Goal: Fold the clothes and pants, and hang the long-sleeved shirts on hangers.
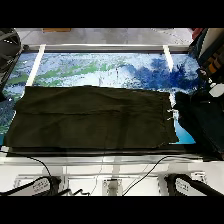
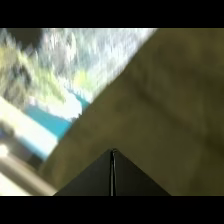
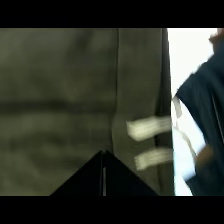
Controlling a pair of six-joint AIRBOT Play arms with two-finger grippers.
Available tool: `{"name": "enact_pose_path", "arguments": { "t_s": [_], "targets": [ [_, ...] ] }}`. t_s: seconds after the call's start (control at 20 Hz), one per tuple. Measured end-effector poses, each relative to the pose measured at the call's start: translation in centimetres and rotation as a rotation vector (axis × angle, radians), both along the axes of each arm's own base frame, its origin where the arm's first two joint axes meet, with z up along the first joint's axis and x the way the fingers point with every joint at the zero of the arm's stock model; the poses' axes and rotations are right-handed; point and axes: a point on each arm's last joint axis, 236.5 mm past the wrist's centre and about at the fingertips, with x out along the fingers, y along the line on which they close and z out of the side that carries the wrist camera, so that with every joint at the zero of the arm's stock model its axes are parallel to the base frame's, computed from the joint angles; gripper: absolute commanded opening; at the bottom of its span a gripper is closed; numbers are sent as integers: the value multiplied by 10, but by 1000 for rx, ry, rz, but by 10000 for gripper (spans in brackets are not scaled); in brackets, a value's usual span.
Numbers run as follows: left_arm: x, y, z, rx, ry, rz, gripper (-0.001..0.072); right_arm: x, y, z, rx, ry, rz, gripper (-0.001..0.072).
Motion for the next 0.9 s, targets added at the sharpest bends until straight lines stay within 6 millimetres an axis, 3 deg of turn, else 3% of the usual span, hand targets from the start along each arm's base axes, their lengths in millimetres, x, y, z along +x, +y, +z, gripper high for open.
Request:
{"name": "enact_pose_path", "arguments": {
  "t_s": [0.25, 0.3, 0.35, 0.4, 0.65, 0.9],
  "targets": [
    [-39, -51, -29, -145, 125, -136, 19, -105, 5, 2, -79, 69, 5, 40],
    [-45, -58, -37, -163, 143, -151, 19, -123, 7, -1, -77, 57, -39, 103],
    [-50, -63, -44, -182, 155, -157, 19, -137, 9, -6, -69, 40, -92, 338],
    [-55, -68, -52, -198, 169, -163, 19, -151, 9, -12, -59, 29, -159, 482],
    [-59, -87, -77, -275, 174, -177, 19, -197, 9, -57, 27, 99, -466, 487],
    [-56, -93, -92, -317, 184, -178, 19, -201, 19, -87, 123, 183, -612, 487]
  ]
}}
